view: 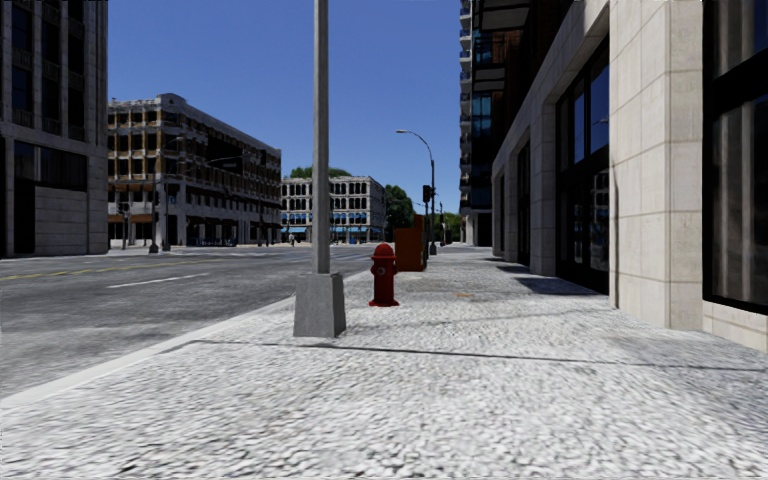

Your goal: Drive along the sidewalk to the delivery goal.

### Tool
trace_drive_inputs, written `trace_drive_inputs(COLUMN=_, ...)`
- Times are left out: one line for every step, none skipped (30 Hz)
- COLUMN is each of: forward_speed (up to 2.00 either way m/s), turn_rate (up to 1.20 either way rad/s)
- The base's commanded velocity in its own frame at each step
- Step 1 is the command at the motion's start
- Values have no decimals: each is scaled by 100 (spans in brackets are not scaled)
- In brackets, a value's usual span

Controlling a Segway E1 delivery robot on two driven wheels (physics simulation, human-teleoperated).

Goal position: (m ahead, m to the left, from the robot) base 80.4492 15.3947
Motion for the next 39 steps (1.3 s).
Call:
trace_drive_inputs(forward_speed=179, turn_rate=-79)
trace_drive_inputs(forward_speed=179, turn_rate=-78)
trace_drive_inputs(forward_speed=179, turn_rate=-78)
trace_drive_inputs(forward_speed=179, turn_rate=-78)
trace_drive_inputs(forward_speed=179, turn_rate=-78)
trace_drive_inputs(forward_speed=179, turn_rate=-77)
trace_drive_inputs(forward_speed=179, turn_rate=-74)
trace_drive_inputs(forward_speed=179, turn_rate=-70)
trace_drive_inputs(forward_speed=179, turn_rate=-70)
trace_drive_inputs(forward_speed=179, turn_rate=-65)
trace_drive_inputs(forward_speed=179, turn_rate=-48)
trace_drive_inputs(forward_speed=179, turn_rate=-3)
trace_drive_inputs(forward_speed=179, turn_rate=-3)
trace_drive_inputs(forward_speed=200, turn_rate=0)
trace_drive_inputs(forward_speed=200, turn_rate=0)
trace_drive_inputs(forward_speed=200, turn_rate=0)
trace_drive_inputs(forward_speed=200, turn_rate=0)
trace_drive_inputs(forward_speed=200, turn_rate=0)
trace_drive_inputs(forward_speed=200, turn_rate=0)
trace_drive_inputs(forward_speed=200, turn_rate=0)
trace_drive_inputs(forward_speed=200, turn_rate=0)
trace_drive_inputs(forward_speed=200, turn_rate=0)
trace_drive_inputs(forward_speed=200, turn_rate=0)
trace_drive_inputs(forward_speed=200, turn_rate=0)
trace_drive_inputs(forward_speed=200, turn_rate=0)
trace_drive_inputs(forward_speed=200, turn_rate=0)
trace_drive_inputs(forward_speed=200, turn_rate=0)
trace_drive_inputs(forward_speed=200, turn_rate=0)
trace_drive_inputs(forward_speed=200, turn_rate=0)
trace_drive_inputs(forward_speed=200, turn_rate=0)
trace_drive_inputs(forward_speed=200, turn_rate=0)
trace_drive_inputs(forward_speed=200, turn_rate=0)
trace_drive_inputs(forward_speed=200, turn_rate=0)
trace_drive_inputs(forward_speed=200, turn_rate=0)
trace_drive_inputs(forward_speed=200, turn_rate=0)
trace_drive_inputs(forward_speed=200, turn_rate=0)
trace_drive_inputs(forward_speed=200, turn_rate=0)
trace_drive_inputs(forward_speed=200, turn_rate=0)
trace_drive_inputs(forward_speed=200, turn_rate=0)
